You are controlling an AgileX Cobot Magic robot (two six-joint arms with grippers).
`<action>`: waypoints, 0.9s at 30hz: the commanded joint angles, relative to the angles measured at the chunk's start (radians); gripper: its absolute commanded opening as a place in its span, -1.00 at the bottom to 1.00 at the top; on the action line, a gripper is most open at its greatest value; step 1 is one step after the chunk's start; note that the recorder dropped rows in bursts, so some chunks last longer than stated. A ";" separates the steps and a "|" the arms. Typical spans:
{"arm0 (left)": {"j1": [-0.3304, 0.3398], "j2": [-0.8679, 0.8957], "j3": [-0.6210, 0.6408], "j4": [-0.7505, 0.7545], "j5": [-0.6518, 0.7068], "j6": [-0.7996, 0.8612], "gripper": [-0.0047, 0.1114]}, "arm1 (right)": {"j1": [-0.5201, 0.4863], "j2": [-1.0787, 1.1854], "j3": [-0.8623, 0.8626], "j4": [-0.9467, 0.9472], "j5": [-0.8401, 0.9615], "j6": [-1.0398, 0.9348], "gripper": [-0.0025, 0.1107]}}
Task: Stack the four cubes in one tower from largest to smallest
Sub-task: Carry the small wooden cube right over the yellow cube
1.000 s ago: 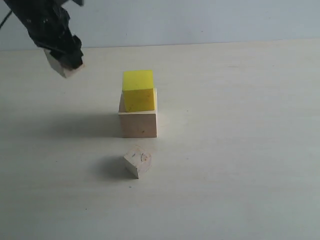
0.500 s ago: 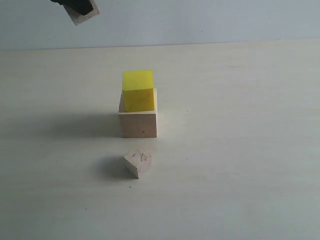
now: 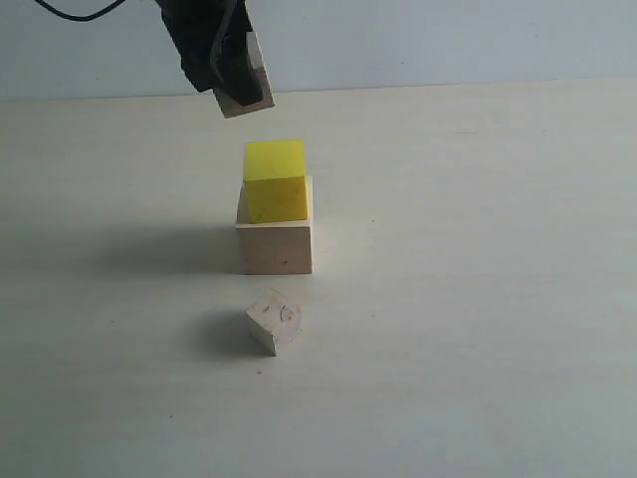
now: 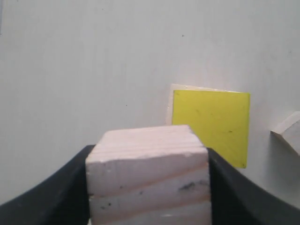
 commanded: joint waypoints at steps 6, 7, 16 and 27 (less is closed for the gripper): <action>-0.007 -0.005 -0.008 -0.088 -0.004 0.005 -0.92 | -0.005 0.001 0.005 -0.001 0.001 -0.003 -0.96; -0.007 -0.005 -0.008 -0.088 -0.004 0.001 -0.92 | -0.005 0.001 0.005 -0.001 0.001 -0.003 -0.96; -0.080 0.045 -0.008 0.063 -0.004 -0.144 -0.92 | -0.005 0.001 0.005 -0.001 0.003 -0.003 -0.96; -0.080 0.060 -0.008 0.024 -0.004 -0.125 -0.92 | -0.005 0.001 0.005 -0.001 0.008 -0.003 -0.96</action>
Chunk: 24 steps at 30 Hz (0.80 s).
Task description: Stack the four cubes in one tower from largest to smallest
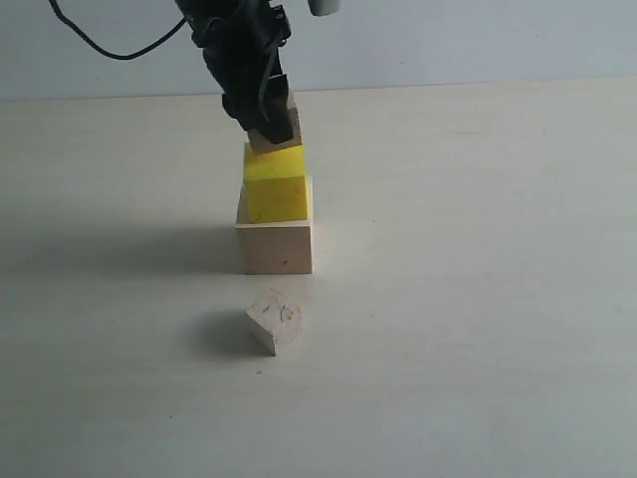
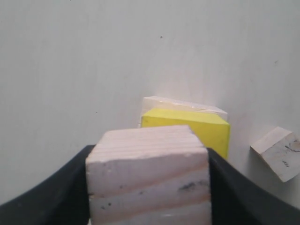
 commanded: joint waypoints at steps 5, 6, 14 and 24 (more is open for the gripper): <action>-0.002 -0.007 -0.008 -0.026 -0.004 0.001 -0.92 | -0.005 0.001 0.005 -0.003 0.003 -0.003 -0.96; -0.002 -0.007 -0.008 -0.026 -0.004 0.001 -0.92 | -0.005 0.001 0.005 -0.003 0.003 -0.003 -0.96; -0.002 -0.022 0.005 -0.026 -0.004 -0.008 -0.92 | -0.005 0.001 0.005 -0.005 0.002 -0.003 -0.96; -0.002 -0.040 0.060 -0.006 -0.004 0.032 -0.92 | -0.005 0.001 0.005 -0.005 -0.011 -0.003 -0.96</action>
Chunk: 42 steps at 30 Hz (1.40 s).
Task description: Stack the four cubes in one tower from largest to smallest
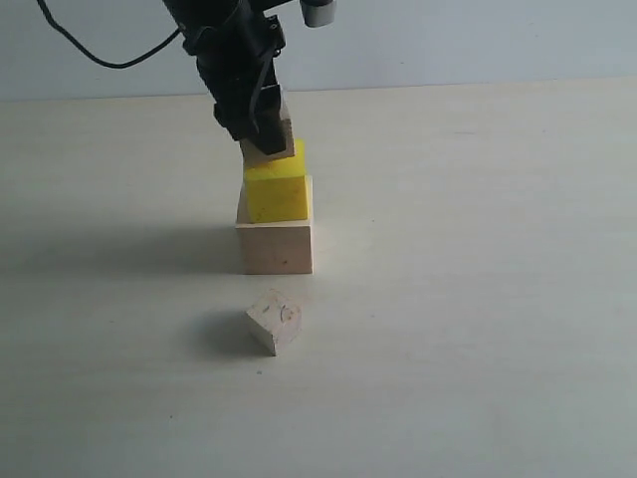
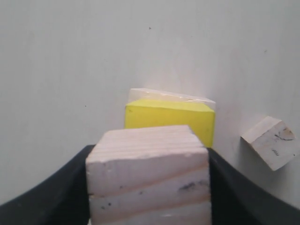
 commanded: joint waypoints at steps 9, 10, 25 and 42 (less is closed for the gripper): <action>-0.002 -0.016 0.008 -0.012 -0.002 0.026 -0.92 | -0.005 0.001 0.005 -0.005 -0.009 -0.003 -0.96; -0.002 -0.016 0.008 -0.021 -0.002 0.026 -0.92 | -0.005 0.001 0.005 -0.005 -0.009 -0.003 -0.96; -0.002 -0.016 0.008 -0.054 -0.002 0.054 -0.92 | -0.005 0.001 0.005 -0.005 -0.009 -0.003 -0.96; -0.002 -0.016 0.054 -0.032 -0.002 0.079 -0.92 | -0.005 0.001 0.005 -0.005 -0.009 -0.003 -0.96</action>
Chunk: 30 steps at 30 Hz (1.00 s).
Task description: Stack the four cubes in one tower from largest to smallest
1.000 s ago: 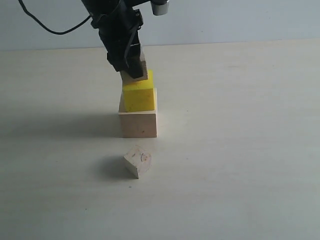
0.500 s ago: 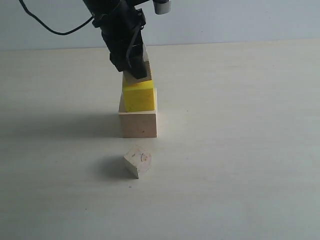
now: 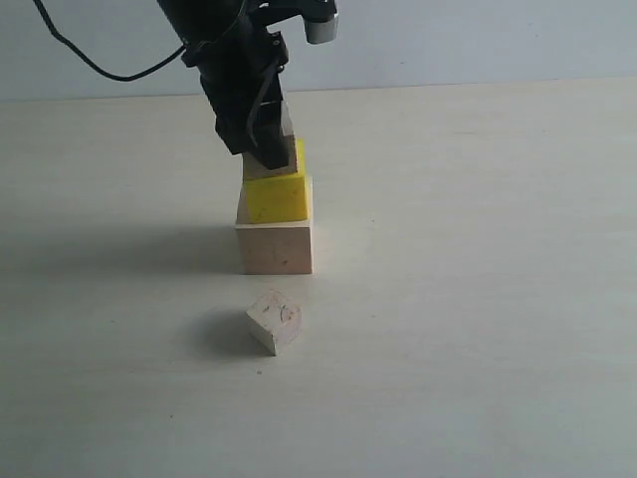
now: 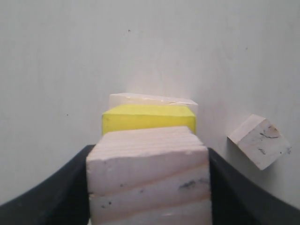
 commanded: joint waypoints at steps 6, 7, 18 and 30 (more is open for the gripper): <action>-0.002 -0.014 0.014 0.007 -0.002 0.012 -0.92 | -0.005 0.001 0.005 -0.005 -0.009 -0.003 -0.96; -0.002 -0.014 0.014 0.005 -0.002 0.012 -0.92 | -0.005 0.001 0.005 -0.005 -0.009 -0.003 -0.96; -0.002 -0.014 0.014 -0.049 -0.002 0.119 -0.92 | -0.005 0.001 0.005 -0.005 -0.009 -0.003 -0.96; -0.002 -0.014 0.014 -0.014 -0.002 0.120 -0.92 | -0.005 0.001 0.005 -0.005 -0.009 -0.003 -0.96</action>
